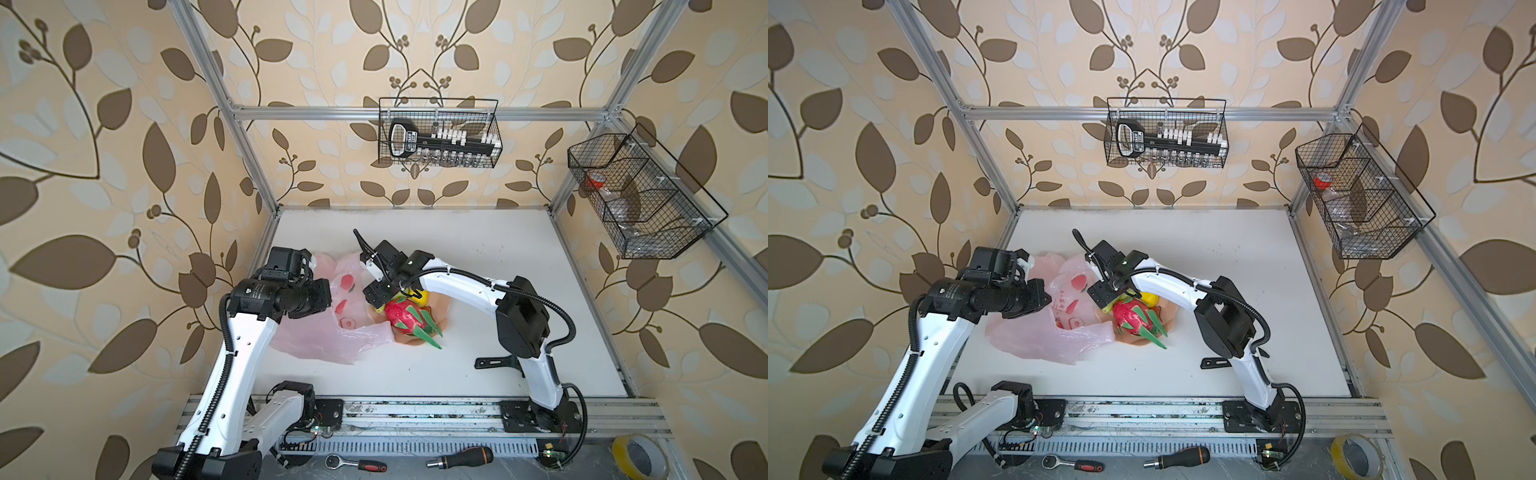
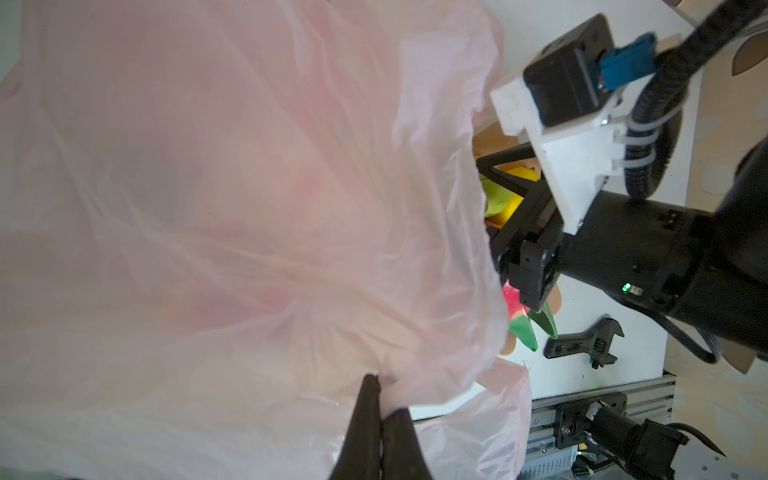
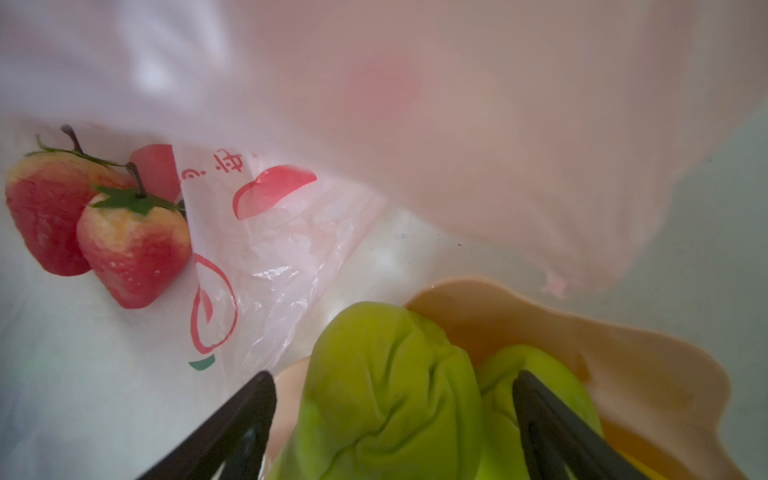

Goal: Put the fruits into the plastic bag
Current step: 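Lower the right gripper onto the green pear and close on it, then lift the green pear with the right gripper and carry it into the bag mouth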

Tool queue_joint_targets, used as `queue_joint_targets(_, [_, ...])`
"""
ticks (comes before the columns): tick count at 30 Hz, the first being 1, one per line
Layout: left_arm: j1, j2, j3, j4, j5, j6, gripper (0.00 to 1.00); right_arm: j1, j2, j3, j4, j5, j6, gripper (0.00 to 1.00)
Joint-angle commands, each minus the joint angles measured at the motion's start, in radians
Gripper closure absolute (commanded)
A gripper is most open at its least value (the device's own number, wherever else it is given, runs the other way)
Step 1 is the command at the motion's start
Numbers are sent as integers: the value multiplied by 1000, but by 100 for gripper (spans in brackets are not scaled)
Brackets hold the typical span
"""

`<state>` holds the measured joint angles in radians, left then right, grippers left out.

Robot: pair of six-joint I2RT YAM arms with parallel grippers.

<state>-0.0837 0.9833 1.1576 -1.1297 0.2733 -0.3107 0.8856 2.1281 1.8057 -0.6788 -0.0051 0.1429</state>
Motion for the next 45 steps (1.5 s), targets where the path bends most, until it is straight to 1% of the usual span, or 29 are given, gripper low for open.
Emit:
queue_joint_targets(1, [5, 5, 25, -5, 9, 4, 100, 0, 28, 32, -23, 19, -42, 10])
queue_joint_targets(4, [5, 9, 27, -5, 8, 5, 100, 0, 38, 37, -25, 23, -52, 11])
queue_joint_targets(10, [5, 14, 25, -2, 9, 3, 100, -1, 42, 22, -24, 16, -67, 15])
queue_joint_targets(16, [5, 14, 27, -1, 6, 1, 100, 0, 34, 11, -25, 13, -65, 26])
queue_joint_targets(23, [5, 14, 24, 2, 4, -1, 100, -1, -6, -15, -15, 15, -54, 40])
queue_joint_targets(28, [5, 18, 23, 10, 10, -5, 100, -8, -54, -56, 10, -1, -21, 46])
queue_joint_targets(38, [5, 23, 28, 15, 17, -9, 100, -32, -195, -133, 58, -19, 44, 50])
queue_joint_targets(45, [6, 23, 28, 15, 29, -12, 100, -64, -272, -171, 86, -78, 119, 52])
